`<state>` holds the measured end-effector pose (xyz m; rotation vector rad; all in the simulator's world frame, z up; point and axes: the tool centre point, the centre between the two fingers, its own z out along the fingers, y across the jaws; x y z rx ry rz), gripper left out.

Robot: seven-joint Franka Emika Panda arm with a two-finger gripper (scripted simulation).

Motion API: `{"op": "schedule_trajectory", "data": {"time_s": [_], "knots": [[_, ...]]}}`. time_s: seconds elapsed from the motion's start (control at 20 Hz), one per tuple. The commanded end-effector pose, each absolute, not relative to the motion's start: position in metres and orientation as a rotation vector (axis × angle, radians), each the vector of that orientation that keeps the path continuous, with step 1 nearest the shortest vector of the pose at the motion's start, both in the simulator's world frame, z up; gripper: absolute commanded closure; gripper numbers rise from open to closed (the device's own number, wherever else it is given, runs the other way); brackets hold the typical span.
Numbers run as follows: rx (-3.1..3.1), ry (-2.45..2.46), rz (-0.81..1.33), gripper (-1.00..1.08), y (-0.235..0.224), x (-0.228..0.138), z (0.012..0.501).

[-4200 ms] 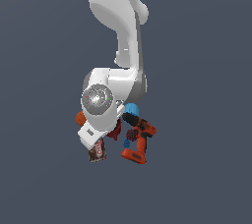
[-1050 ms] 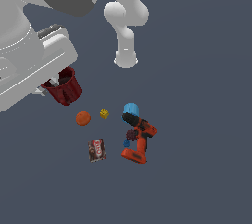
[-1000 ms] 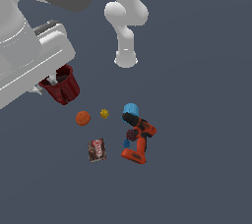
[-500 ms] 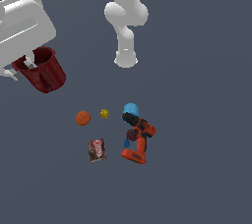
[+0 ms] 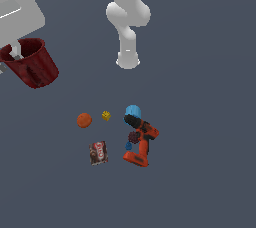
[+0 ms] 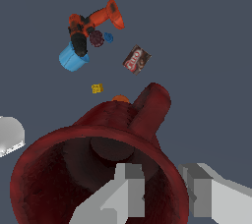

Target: Pick up a designated object from a clutter of objects.

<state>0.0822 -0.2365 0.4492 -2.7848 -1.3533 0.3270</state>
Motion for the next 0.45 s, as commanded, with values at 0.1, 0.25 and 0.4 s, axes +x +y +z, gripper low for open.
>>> {"op": "schedule_trajectory", "data": {"time_s": [0.1,0.25,0.4], "knots": [[-2.787,-1.354,0.324,1.08,-0.2385,0.083,0.4557],[-2.787,-1.354,0.324,1.08,-0.2391,0.0833,0.457],[-2.787,-1.354,0.324,1.08,-0.2393,0.0835,0.4574]]}}
